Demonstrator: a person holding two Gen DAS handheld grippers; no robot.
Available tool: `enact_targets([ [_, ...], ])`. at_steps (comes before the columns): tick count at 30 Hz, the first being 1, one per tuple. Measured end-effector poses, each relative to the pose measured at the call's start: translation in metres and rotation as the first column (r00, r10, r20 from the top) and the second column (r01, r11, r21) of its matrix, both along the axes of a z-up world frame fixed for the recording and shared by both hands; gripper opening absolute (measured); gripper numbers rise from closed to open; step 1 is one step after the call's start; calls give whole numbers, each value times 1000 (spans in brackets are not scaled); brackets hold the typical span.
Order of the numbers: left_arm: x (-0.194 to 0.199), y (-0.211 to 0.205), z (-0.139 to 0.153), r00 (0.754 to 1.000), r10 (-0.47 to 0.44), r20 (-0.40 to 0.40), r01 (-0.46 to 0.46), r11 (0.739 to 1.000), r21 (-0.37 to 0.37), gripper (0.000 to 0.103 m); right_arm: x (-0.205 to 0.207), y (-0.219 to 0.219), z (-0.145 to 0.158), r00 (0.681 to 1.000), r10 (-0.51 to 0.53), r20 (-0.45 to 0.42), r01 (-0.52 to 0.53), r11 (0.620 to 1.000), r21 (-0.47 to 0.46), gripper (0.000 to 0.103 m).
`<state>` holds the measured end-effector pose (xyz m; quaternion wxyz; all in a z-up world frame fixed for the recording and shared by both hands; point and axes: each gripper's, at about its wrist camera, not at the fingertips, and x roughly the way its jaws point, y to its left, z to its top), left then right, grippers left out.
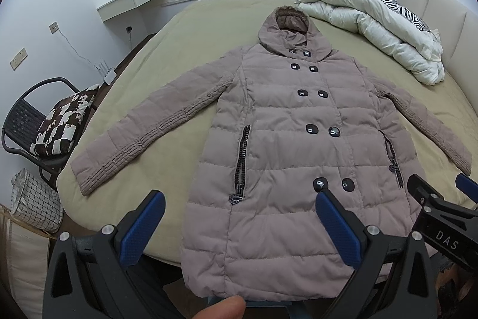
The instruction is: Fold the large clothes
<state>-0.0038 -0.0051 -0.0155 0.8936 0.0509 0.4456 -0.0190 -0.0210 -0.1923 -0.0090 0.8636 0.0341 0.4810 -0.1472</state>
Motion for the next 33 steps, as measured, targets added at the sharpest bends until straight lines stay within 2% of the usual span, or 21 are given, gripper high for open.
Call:
enact_targets([
  [9,13,-1,7,1000,21,22,-21,1000,11,103,6,-11,-6,1000,-13,-9,13,1000,22,103],
  [15,37,-1,-6,999,9,-44,-11,999,-34,103,10,-33,-13,999,-48,10,47,998,38,103],
  [20,62,2,-23,991,-26,-130,7,990,-142,103,16,-79,-23,989,-136,53,130,987,96,103],
  [23,75,-4,-29,991,-74,-110,54,984,-171,103,19,-127,-35,972,-217,93,199,964,174,103],
  [26,89,-12,-34,989,-102,-108,81,981,-178,103,23,-193,-52,939,-316,135,266,918,293,103],
  [28,99,-17,-39,987,-103,-124,82,983,-163,103,23,-248,-67,897,-411,161,330,867,372,103],
  [30,108,-24,-43,988,-102,-120,86,988,-131,103,20,-302,-86,845,-508,164,393,800,454,103],
  [33,123,-29,-48,990,-96,-102,82,988,-132,103,10,-375,-120,759,-639,122,465,664,586,102],
])
